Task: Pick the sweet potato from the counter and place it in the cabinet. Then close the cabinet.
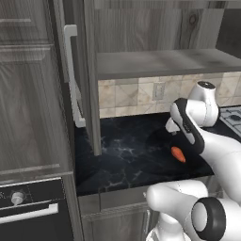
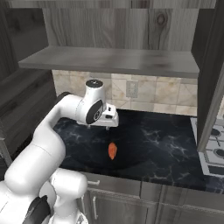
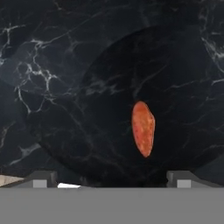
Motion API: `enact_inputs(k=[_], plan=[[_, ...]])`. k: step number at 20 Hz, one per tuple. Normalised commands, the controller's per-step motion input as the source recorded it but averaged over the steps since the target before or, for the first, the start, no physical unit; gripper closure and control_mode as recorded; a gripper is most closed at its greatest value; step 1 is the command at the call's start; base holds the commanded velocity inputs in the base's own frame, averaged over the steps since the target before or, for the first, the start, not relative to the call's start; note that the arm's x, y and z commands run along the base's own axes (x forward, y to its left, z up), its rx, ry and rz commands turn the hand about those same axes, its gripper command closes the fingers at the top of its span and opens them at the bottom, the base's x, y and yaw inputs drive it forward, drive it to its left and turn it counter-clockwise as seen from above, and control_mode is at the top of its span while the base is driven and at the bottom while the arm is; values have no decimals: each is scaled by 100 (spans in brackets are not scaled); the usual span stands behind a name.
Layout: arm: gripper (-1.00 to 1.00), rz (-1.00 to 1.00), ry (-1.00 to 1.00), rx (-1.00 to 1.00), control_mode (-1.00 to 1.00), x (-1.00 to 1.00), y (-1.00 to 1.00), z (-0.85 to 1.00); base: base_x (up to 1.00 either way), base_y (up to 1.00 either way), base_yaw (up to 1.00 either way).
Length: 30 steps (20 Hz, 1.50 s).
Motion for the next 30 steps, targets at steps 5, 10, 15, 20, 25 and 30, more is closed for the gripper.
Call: enact_inputs(k=[5,10,15,20,25,30], plan=[[-100,0,0,0,-100,0,-28,-37,0,0,0],[-100,0,0,0,-100,0,-23,-35,0,0,0],[-100,0,0,0,-100,0,-8,-36,0,0,0],[-100,0,0,0,-100,0,-1,-37,0,0,0],[-100,0,0,0,-100,0,0,-34,0,0,0],[-100,0,0,0,-100,3,-1,-36,0,0,0]])
